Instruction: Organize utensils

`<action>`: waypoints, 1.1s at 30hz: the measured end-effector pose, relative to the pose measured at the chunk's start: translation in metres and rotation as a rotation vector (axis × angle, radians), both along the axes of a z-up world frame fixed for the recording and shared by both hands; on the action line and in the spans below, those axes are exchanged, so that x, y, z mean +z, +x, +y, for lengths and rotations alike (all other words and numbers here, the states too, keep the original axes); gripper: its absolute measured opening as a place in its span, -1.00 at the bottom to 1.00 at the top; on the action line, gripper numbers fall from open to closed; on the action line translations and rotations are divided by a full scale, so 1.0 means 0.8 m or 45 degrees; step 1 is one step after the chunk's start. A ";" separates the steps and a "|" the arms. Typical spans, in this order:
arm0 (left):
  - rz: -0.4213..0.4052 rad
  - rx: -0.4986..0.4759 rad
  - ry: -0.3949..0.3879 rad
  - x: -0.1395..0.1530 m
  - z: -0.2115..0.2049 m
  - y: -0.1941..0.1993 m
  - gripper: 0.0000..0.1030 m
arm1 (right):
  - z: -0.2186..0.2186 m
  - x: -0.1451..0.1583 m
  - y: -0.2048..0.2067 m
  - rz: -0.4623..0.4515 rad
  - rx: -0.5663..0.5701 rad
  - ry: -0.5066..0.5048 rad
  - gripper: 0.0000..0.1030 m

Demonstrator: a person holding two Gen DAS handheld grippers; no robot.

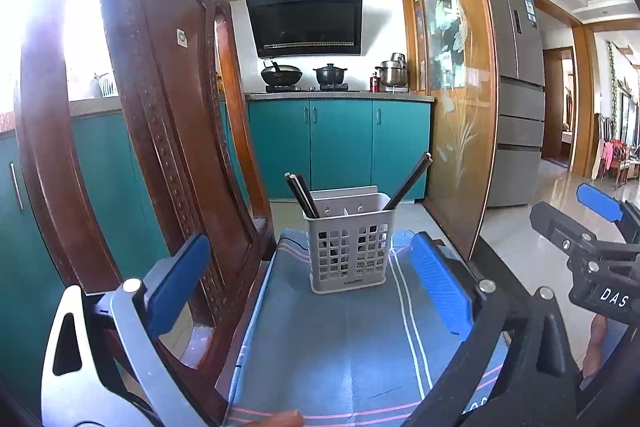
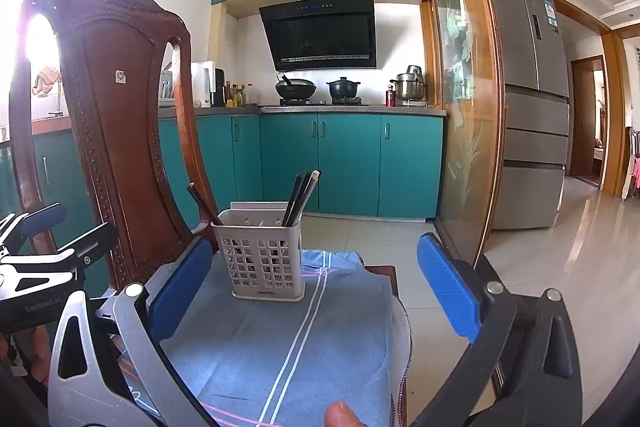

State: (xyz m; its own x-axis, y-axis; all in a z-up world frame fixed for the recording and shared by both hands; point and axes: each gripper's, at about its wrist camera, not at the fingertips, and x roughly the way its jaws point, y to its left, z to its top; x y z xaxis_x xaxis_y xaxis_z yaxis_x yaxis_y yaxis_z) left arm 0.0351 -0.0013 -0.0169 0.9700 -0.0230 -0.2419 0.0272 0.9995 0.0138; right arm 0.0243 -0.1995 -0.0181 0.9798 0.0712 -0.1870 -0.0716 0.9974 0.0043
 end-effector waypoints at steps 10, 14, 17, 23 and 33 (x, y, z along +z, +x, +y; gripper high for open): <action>0.007 -0.004 0.000 -0.002 -0.002 0.002 0.94 | -0.005 -0.003 -0.002 -0.003 -0.006 0.010 0.94; 0.008 -0.006 0.000 -0.002 -0.002 0.002 0.94 | -0.007 -0.005 -0.001 0.003 -0.006 0.011 0.94; 0.011 -0.004 0.005 -0.003 -0.003 0.002 0.94 | -0.006 -0.006 -0.001 0.003 -0.004 0.007 0.94; 0.010 -0.001 0.010 -0.003 -0.004 0.003 0.94 | -0.005 -0.006 0.003 0.008 -0.002 0.003 0.94; 0.007 0.000 0.027 -0.002 -0.008 0.000 0.94 | -0.002 -0.008 0.005 0.010 0.000 -0.001 0.94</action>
